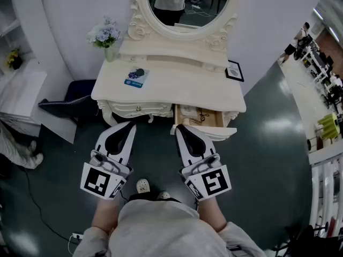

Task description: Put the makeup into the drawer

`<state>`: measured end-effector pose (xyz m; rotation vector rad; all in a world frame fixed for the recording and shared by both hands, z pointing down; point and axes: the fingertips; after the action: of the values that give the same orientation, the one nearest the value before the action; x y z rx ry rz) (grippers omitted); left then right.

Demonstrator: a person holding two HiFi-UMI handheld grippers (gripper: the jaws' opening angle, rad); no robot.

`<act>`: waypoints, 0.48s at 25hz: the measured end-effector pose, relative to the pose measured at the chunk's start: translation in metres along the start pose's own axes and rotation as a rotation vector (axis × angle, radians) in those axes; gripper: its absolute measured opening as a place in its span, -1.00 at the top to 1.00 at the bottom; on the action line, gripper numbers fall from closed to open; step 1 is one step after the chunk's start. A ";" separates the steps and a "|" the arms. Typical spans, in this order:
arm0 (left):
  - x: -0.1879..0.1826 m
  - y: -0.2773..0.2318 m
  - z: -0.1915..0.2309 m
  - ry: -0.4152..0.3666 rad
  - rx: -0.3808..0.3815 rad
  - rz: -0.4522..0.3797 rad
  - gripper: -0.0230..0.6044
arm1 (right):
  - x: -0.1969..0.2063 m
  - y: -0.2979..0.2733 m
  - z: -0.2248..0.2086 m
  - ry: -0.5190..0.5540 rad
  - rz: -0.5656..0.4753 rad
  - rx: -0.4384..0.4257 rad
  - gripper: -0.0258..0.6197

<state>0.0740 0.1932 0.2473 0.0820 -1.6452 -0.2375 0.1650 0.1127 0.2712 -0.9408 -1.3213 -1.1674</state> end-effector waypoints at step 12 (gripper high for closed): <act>0.001 0.000 0.018 0.011 -0.012 -0.005 0.89 | 0.002 -0.016 0.005 0.000 0.005 -0.008 0.84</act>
<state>0.0559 0.1950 0.2470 0.0782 -1.6321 -0.2503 0.1485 0.1137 0.2720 -0.9498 -1.3145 -1.1699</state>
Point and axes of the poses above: the fingertips, and each gripper's own axes: y backward along the fingers, z to its left, x out of its underside, and after that the axes turned 1 degree about -z, right-handed
